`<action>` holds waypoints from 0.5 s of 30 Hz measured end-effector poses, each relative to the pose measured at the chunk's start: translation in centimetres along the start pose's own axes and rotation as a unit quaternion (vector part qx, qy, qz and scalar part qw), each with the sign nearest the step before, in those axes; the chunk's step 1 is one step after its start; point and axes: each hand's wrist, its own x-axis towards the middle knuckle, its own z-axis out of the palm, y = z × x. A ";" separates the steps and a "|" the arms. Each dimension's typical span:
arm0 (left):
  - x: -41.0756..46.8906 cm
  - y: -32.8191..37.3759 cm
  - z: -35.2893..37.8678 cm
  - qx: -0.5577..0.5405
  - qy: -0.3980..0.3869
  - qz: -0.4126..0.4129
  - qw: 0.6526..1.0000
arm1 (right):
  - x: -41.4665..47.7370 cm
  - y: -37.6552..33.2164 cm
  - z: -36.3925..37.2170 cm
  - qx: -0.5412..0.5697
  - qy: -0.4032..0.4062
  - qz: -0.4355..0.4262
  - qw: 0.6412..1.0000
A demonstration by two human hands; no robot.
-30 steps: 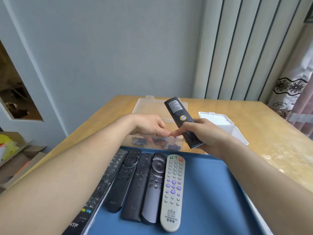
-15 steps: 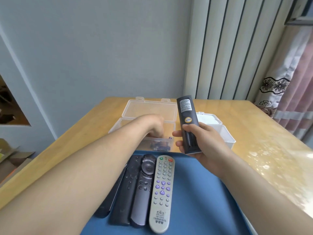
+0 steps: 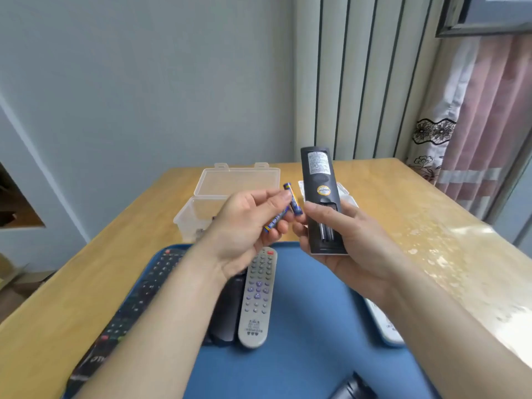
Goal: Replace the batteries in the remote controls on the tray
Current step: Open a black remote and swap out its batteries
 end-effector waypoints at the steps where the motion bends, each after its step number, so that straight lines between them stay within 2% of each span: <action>1: -0.8 -0.5 0.5 -0.019 0.005 -0.005 1.000 | -0.4 0.0 0.1 -0.018 -0.009 -0.008 1.000; 4: -3.3 -2.1 1.4 -0.048 0.029 -0.005 0.998 | -2.0 0.6 0.0 -0.059 -0.012 -0.010 0.998; 10: -6.3 -3.6 1.5 -0.029 0.045 -0.020 0.998 | -4.6 2.0 -0.7 -0.111 -0.003 0.019 0.994; 13: -6.5 -3.3 1.5 0.081 0.070 0.023 0.994 | -4.8 1.9 -0.8 -0.118 0.013 0.028 0.993; 15: -6.4 -3.6 1.5 0.182 0.088 0.074 0.977 | -4.9 2.0 -0.9 -0.117 0.022 0.023 0.993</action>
